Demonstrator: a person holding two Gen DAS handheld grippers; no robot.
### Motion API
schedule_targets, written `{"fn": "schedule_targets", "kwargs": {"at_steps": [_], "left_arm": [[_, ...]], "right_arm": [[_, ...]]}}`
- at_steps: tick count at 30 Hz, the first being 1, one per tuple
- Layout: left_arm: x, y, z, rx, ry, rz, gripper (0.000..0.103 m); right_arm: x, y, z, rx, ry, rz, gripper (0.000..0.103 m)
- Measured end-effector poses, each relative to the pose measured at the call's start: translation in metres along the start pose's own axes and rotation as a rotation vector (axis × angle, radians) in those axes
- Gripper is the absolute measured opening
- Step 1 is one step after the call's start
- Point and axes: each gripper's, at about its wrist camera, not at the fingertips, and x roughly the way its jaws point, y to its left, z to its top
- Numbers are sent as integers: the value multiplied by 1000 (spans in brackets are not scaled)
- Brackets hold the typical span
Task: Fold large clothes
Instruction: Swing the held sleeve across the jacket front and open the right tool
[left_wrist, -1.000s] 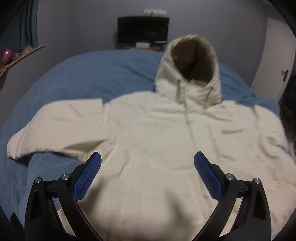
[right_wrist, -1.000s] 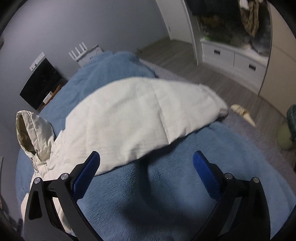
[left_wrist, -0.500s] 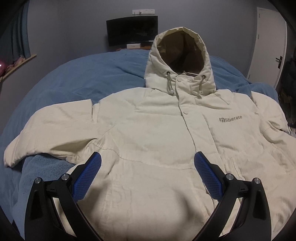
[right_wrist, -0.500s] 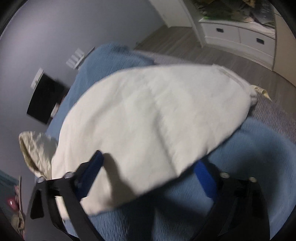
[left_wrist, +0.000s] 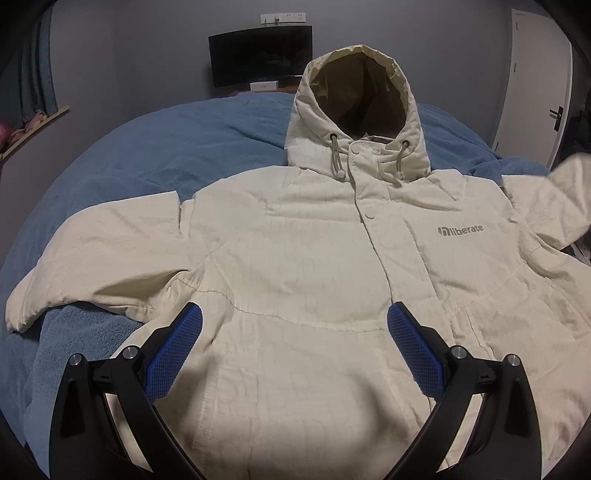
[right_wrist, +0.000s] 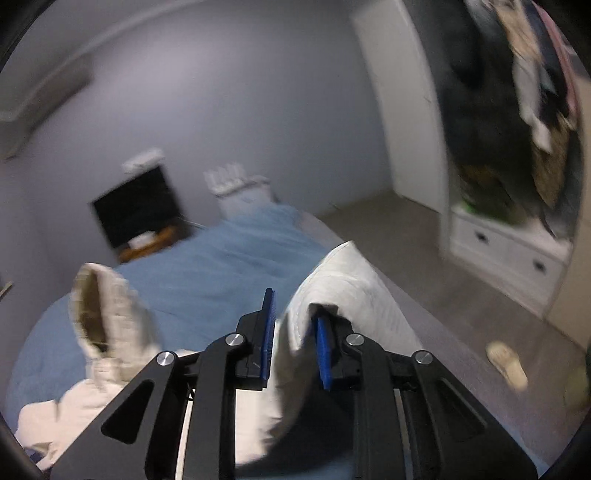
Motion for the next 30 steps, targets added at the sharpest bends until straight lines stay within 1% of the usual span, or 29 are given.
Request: {"fn": "schedule_targets", "kwargs": {"at_steps": [2, 3, 4, 6, 8, 12, 14, 15, 16, 18, 19, 21, 24, 25, 26, 27, 28, 29, 30], "left_arm": [[-2, 1, -1, -2, -8, 3, 97], [-3, 1, -1, -2, -12, 9, 97], [-2, 0, -2, -1, -15, 14, 97], [-2, -1, -3, 6, -19, 23, 97], [-2, -1, -5, 8, -18, 26, 97], [-2, 4, -6, -13, -22, 20, 97], [-2, 8, -6, -29, -21, 14, 97], [-1, 9, -6, -37, -19, 11, 97], [-1, 9, -7, -41, -17, 9, 97], [1, 10, -7, -46, -10, 4, 97], [2, 10, -8, -46, -5, 3, 97], [3, 10, -9, -45, 0, 6, 97], [4, 9, -10, -41, 2, 7, 97], [3, 9, -10, -41, 2, 6, 97], [3, 9, -10, -42, 1, 5, 97], [3, 10, -10, -43, 0, 4, 97], [3, 10, -10, -45, -1, 3, 97], [3, 10, -10, -47, -1, 1, 97], [2, 10, -10, -48, -2, 0, 97]], "right_arm": [[-18, 36, 9, -43, -20, 70, 17], [-26, 62, 13, -78, -19, 112, 17], [-30, 78, 16, -101, -16, 136, 17], [-36, 112, 16, -133, 1, 196, 17], [-40, 147, 7, -148, 39, 283, 17], [-43, 197, -31, -168, 126, 427, 17], [-40, 224, -63, -190, 204, 495, 17], [-38, 232, -76, -194, 233, 515, 17], [-33, 244, -98, -201, 288, 544, 17], [-25, 259, -134, -237, 367, 561, 17], [-25, 260, -149, -256, 391, 559, 17], [-14, 268, -184, -315, 468, 530, 17], [2, 266, -212, -340, 603, 503, 18], [7, 264, -221, -335, 659, 505, 20], [12, 262, -223, -322, 693, 514, 23], [13, 257, -226, -307, 710, 526, 37], [8, 252, -225, -293, 711, 536, 57], [4, 248, -222, -287, 699, 541, 65], [1, 245, -217, -286, 680, 545, 70]]}}
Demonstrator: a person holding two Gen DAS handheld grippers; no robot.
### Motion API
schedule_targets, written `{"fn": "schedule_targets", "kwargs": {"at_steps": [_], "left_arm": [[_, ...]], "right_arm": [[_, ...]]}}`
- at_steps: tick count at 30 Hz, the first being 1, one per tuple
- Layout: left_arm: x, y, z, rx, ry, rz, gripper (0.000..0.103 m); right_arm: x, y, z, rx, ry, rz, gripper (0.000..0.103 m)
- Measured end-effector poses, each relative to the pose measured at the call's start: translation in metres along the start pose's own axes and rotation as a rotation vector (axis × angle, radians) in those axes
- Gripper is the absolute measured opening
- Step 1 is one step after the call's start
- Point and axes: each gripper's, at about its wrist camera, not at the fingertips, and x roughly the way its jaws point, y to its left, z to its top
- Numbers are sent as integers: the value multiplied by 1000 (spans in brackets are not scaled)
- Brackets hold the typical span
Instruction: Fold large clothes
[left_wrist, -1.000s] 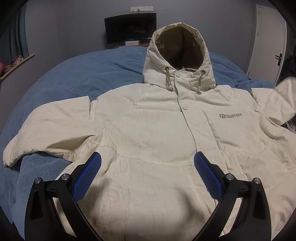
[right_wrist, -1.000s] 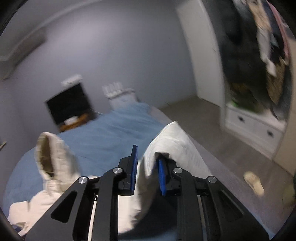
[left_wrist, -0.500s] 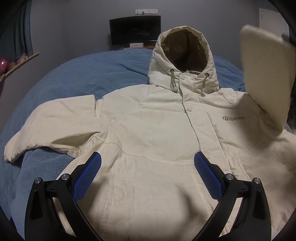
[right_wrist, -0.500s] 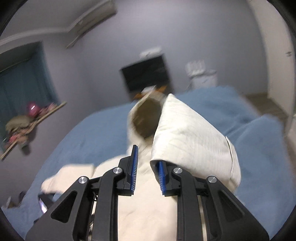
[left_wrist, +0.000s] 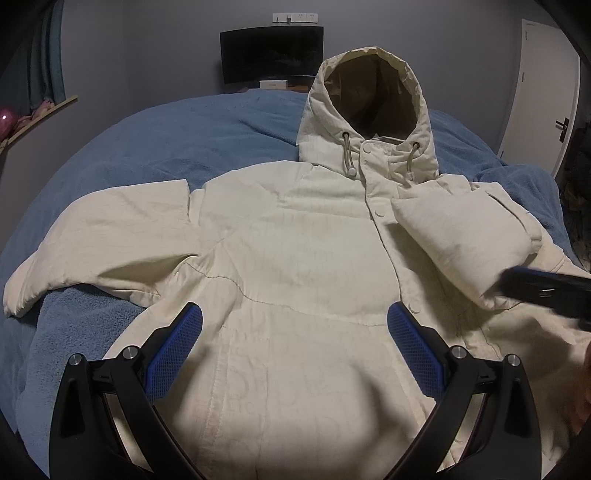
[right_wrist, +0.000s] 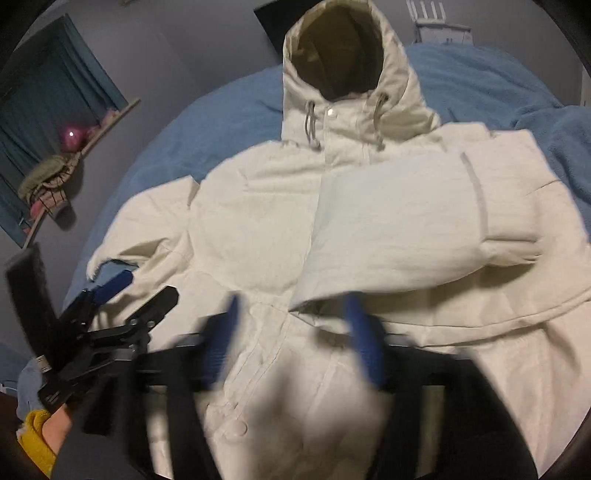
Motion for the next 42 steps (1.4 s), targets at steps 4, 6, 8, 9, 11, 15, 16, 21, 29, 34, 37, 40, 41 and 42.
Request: {"fn": "schedule_targets", "kwargs": {"at_steps": [4, 6, 8, 9, 11, 15, 16, 21, 29, 34, 37, 40, 41, 42], "left_arm": [[-9, 1, 4, -11, -9, -2, 97], [-21, -1, 13, -6, -22, -30, 97], [-32, -6, 23, 5, -22, -62, 97], [-36, -10, 29, 13, -18, -72, 97], [-47, -22, 45, 36, -8, -78, 97], [-54, -46, 65, 60, 17, -106, 97], [-53, -56, 70, 64, 43, -154, 97], [-34, -107, 74, 102, 96, -264, 97], [22, -188, 39, 243, 64, -250, 97], [46, -210, 27, 303, 68, -264, 96], [57, -222, 27, 333, 58, -261, 96], [67, -232, 28, 377, 47, -222, 86], [71, -234, 27, 387, 43, -215, 86], [74, -235, 25, 393, 37, -218, 84]], "right_arm": [[-25, -3, 2, -36, -81, -37, 77], [-40, -14, 11, -15, -150, -84, 87], [-52, -28, 18, 11, -210, -144, 92], [-56, -36, 20, 29, -233, -185, 93], [-64, -55, 25, 71, -265, -268, 93], [-68, -87, 29, 146, -300, -337, 95], [-69, -96, 28, 168, -309, -358, 95], [-78, -134, 20, 318, -356, -360, 95], [-85, -164, 8, 449, -384, -325, 95], [-82, -171, 5, 476, -381, -294, 95], [-78, -172, 4, 481, -372, -277, 95], [-75, -170, 5, 464, -374, -257, 95], [-75, -171, 5, 463, -378, -251, 95], [-75, -172, 5, 467, -381, -243, 95]]}}
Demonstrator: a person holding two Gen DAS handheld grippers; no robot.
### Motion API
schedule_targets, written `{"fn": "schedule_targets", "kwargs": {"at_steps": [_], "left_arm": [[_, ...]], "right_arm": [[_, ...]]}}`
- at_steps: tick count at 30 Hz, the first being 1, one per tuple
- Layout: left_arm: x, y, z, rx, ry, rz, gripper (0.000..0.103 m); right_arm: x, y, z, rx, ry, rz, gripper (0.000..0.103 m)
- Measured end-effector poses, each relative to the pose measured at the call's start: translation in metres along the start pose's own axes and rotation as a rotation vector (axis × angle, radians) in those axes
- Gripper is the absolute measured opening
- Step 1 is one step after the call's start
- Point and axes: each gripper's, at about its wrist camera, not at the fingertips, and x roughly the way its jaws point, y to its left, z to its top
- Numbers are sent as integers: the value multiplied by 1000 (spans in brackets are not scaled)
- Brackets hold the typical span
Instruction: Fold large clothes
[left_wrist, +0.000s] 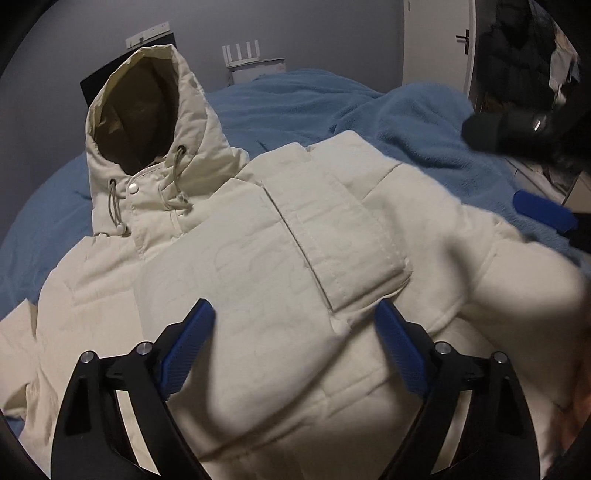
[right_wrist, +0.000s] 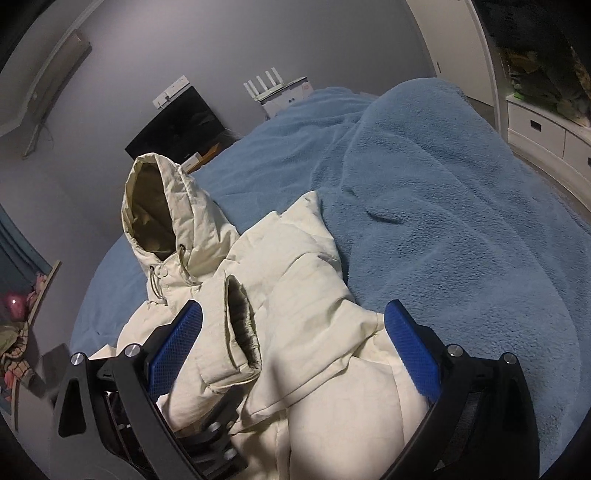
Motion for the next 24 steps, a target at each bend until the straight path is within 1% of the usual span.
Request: {"fn": "schedule_targets", "kwargs": {"at_steps": [2, 3, 4, 5, 6, 7, 10, 17, 21, 24], "left_arm": [[3, -2, -3, 19, -13, -8, 77], [2, -5, -5, 39, -21, -11, 68], [0, -6, -7, 56, -27, -10, 56], [-2, -8, -7, 72, -35, -4, 50], [-7, -7, -9, 86, -49, 0, 40], [-12, -6, -10, 89, -61, 3, 33], [-27, 5, -11, 70, -91, 24, 28], [-69, 49, -12, -44, -144, 25, 27], [-92, 80, -18, -139, -149, 23, 26], [-103, 98, -27, -186, -143, 32, 25]], "right_arm": [[2, -3, -1, 13, 2, 9, 95], [3, -4, -1, 20, 6, 11, 95], [5, -6, -2, 32, 13, 13, 95], [5, -8, -2, 40, 17, 14, 95], [6, -10, -2, 46, 19, 15, 95], [5, -11, -3, 54, 18, 16, 95], [3, -13, -3, 62, 7, 17, 95], [2, -5, -8, 4, -10, -17, 95], [3, 2, -12, -38, -13, -37, 95], [6, 7, -15, -75, -10, -55, 95]]}}
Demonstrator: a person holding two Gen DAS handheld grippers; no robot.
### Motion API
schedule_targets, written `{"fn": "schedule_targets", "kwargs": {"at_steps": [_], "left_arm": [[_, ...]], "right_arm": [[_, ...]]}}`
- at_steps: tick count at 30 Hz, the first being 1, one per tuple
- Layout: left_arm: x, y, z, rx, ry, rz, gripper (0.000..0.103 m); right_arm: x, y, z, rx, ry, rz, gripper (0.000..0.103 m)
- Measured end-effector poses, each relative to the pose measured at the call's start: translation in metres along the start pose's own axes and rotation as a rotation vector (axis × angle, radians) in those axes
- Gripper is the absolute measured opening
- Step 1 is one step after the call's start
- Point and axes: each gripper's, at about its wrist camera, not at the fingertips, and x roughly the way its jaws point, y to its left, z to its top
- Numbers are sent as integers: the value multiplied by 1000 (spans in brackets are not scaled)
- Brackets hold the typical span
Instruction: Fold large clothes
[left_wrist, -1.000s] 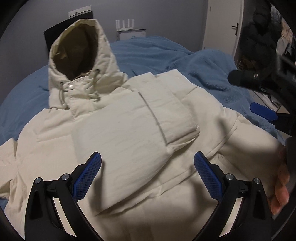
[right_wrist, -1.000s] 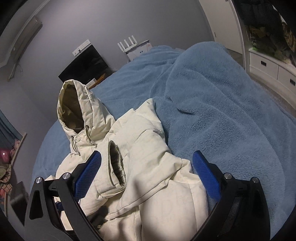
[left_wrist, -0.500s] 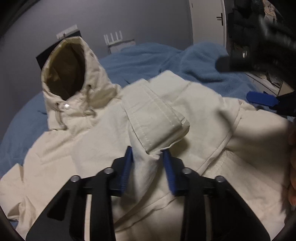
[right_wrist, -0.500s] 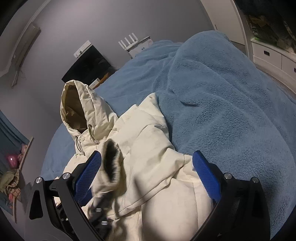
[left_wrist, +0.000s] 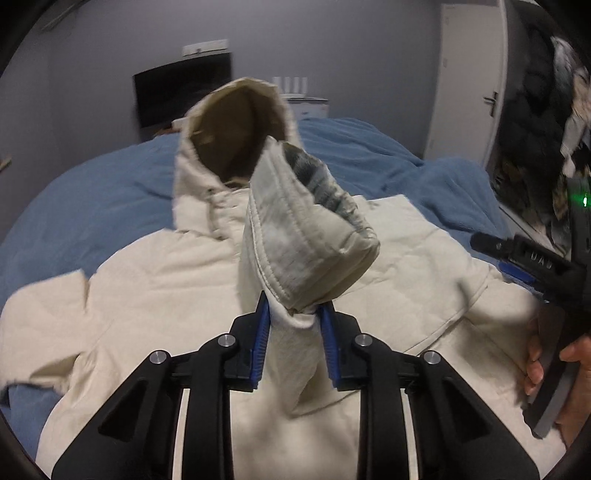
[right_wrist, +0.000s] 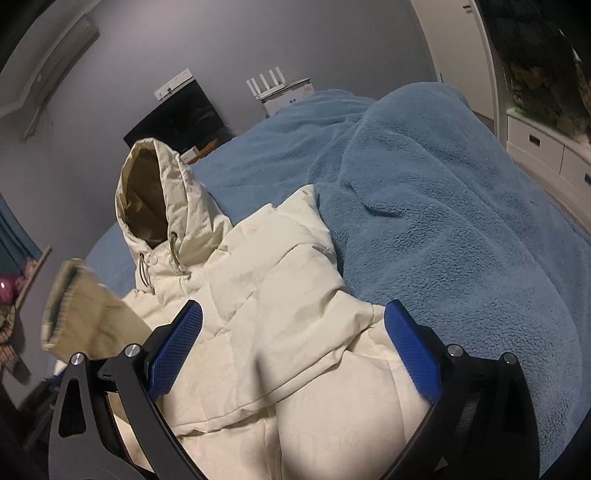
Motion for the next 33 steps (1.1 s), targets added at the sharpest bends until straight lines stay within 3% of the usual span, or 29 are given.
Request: {"fn": "schedule_targets", "kwargs": {"at_steps": [5, 11, 15, 20, 26, 31, 33], "left_arm": [[-12, 32, -16, -65, 21, 52, 24], [-14, 83, -40, -179, 77, 119, 24], [-8, 116, -52, -324, 134, 94, 24], [1, 125, -62, -337, 193, 150, 24], [-8, 124, -67, -322, 180, 178, 26], [-31, 119, -62, -292, 68, 230, 57], [-37, 116, -56, -271, 20, 245, 62]], "right_arm": [[3, 7, -6, -53, 7, -14, 95], [5, 18, -13, -109, 35, 103, 95], [1, 37, -22, -208, 29, 135, 95], [8, 60, -36, -324, 78, 81, 95], [9, 68, -44, -374, 78, 35, 95], [9, 61, -41, -340, 75, 39, 95], [9, 60, -40, -331, 70, 33, 95]]}}
